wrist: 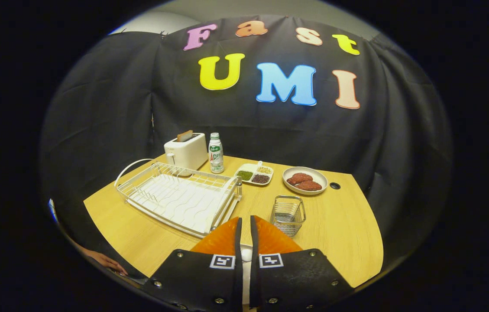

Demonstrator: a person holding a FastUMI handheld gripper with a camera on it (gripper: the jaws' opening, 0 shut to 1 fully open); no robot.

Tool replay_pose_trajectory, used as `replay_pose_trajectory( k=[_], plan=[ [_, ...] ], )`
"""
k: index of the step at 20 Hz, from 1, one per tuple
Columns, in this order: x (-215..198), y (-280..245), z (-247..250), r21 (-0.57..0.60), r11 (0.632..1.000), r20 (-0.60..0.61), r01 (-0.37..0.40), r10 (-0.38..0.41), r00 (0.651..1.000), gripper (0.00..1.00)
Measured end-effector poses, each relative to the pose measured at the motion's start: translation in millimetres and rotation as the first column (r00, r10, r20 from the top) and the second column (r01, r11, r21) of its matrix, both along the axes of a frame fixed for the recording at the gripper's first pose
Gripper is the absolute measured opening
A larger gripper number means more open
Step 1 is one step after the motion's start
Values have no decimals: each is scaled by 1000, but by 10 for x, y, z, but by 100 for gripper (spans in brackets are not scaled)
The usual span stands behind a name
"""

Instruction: Take the plate from the dish rack, then take the spoon from the basket and place it into the plate.

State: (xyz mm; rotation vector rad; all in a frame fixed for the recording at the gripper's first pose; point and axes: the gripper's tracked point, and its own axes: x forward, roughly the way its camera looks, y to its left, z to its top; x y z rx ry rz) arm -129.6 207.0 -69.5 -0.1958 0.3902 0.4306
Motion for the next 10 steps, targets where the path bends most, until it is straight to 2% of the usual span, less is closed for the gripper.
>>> replay_pose_trajectory(
  k=[10],
  plan=[
    [95,471,-204,-38,991,-42,-126,125,991,6]
  ],
)
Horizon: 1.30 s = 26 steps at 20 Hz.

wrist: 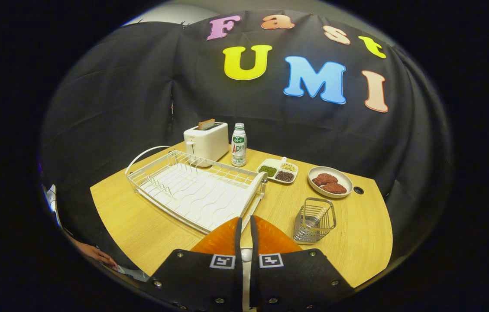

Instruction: Take the plate from the dish rack, then take the spoon from the basket and place it into the plate.

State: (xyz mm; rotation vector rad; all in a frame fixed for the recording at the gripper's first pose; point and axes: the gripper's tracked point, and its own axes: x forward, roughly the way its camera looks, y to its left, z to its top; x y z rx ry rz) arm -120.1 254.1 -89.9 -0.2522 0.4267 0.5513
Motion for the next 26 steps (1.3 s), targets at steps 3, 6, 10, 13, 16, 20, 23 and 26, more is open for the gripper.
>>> replay_pose_trajectory(
  k=[3,6,10,13,16,20,23,26],
  plan=[
    [3,-22,-36,-27,1000,-9,2,-2,1000,13],
    [60,-173,166,-13,999,49,49,-48,998,21],
    [177,-467,546,34,991,126,127,-130,983,21],
    [254,-755,968,94,974,211,206,-222,952,21],
    [274,-981,1512,215,947,313,240,-300,901,21],
    [298,-1265,1711,322,907,350,270,-379,856,96],
    [294,-1421,1668,311,903,354,298,-401,845,96],
    [332,-1536,1625,295,906,366,305,-402,839,96]
  ],
)
